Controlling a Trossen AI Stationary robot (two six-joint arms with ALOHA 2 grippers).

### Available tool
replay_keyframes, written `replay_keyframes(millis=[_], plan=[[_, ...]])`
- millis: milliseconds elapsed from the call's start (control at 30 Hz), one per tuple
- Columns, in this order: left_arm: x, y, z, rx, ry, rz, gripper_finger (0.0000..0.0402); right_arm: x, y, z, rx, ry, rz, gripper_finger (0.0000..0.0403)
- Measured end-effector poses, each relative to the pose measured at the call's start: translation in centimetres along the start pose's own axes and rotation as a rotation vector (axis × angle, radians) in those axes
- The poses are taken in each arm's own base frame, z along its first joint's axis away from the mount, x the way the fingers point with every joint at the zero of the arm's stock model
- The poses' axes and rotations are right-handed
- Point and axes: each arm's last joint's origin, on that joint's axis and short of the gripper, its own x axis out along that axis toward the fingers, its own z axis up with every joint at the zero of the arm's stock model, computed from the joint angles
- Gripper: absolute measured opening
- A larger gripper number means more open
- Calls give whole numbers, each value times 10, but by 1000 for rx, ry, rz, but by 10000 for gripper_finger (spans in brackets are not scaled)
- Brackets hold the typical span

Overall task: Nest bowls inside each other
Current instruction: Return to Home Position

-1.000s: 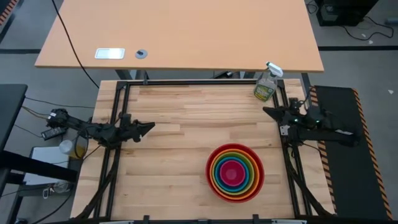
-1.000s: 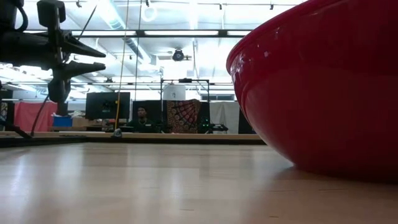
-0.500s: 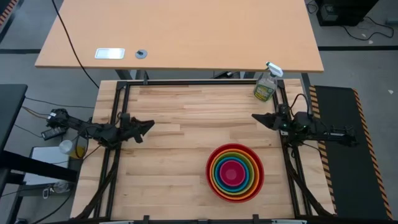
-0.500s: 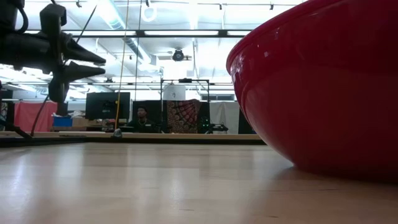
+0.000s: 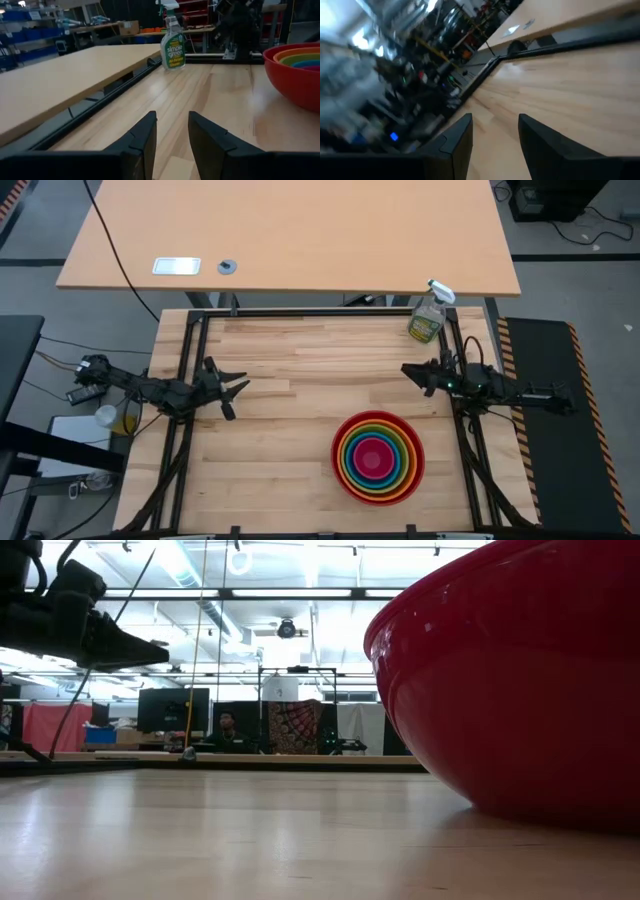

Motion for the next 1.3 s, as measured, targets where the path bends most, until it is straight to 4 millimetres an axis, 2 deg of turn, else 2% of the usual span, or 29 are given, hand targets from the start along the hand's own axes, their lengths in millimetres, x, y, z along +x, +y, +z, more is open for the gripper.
replay_keyframes(millis=[100, 233, 333, 1300], plan=[[0, 0, 0, 9, 1, 0, 114, 0, 0, 0, -190, 12, 10, 165], [0, 0, 0, -3, 0, 0, 114, 0, 0, 0, -539, 11, 15, 165], [0, 0, 0, -3, 0, 0, 114, 0, 1, 0, -653, 1, 20, 165], [0, 0, 0, -6, -1, 0, 114, 0, 1, 0, -656, 1, 20, 165]])
